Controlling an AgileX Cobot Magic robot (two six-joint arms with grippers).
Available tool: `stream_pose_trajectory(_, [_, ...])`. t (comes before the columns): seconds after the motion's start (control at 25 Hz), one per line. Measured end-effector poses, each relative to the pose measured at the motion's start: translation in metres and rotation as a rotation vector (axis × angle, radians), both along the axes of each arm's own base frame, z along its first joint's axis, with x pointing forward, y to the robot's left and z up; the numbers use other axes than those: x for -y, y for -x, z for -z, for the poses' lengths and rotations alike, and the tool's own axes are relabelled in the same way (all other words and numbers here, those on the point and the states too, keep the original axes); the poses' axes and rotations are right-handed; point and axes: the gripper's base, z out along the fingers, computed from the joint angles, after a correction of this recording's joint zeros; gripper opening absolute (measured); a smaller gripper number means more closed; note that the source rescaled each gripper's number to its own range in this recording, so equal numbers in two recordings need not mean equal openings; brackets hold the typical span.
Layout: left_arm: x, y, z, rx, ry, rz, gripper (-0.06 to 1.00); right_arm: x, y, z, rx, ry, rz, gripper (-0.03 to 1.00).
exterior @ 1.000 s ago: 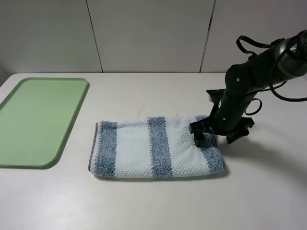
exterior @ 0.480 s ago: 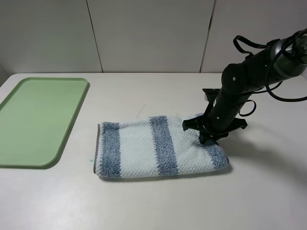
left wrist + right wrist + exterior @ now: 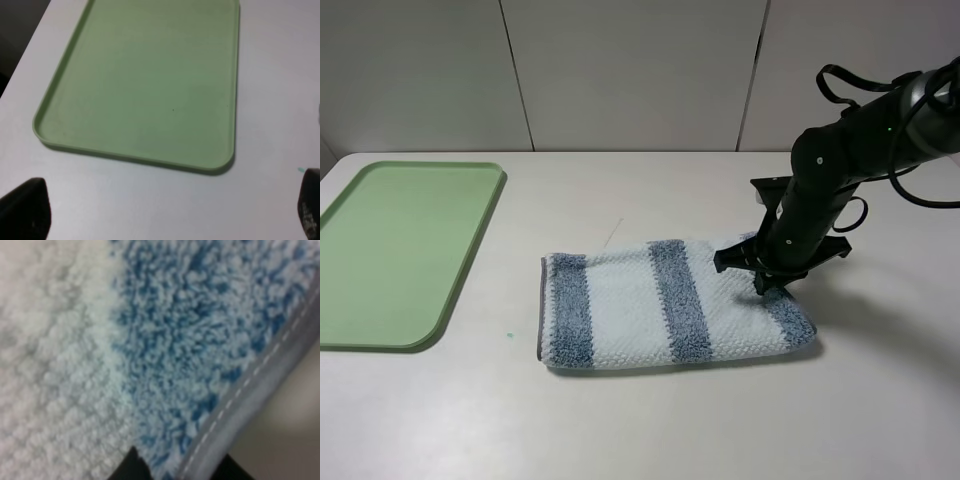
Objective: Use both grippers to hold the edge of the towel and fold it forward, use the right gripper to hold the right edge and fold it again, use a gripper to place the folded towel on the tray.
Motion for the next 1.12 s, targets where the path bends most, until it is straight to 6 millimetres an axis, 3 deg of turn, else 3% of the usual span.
stream_pose_trajectory(0.36, [0.000, 0.000, 0.000, 0.000, 0.000, 0.000, 0.99, 0.015, -0.009, -0.046, 0.056, 0.125, -0.035, 0.07])
stream_pose_trajectory(0.8, [0.000, 0.000, 0.000, 0.000, 0.000, 0.000, 0.99, 0.053, -0.034, -0.077, 0.023, 0.192, -0.006, 0.07])
stream_pose_trajectory(1.12, [0.000, 0.000, 0.000, 0.000, 0.000, 0.000, 0.99, 0.051, -0.030, -0.100, 0.021, 0.156, -0.001, 0.07])
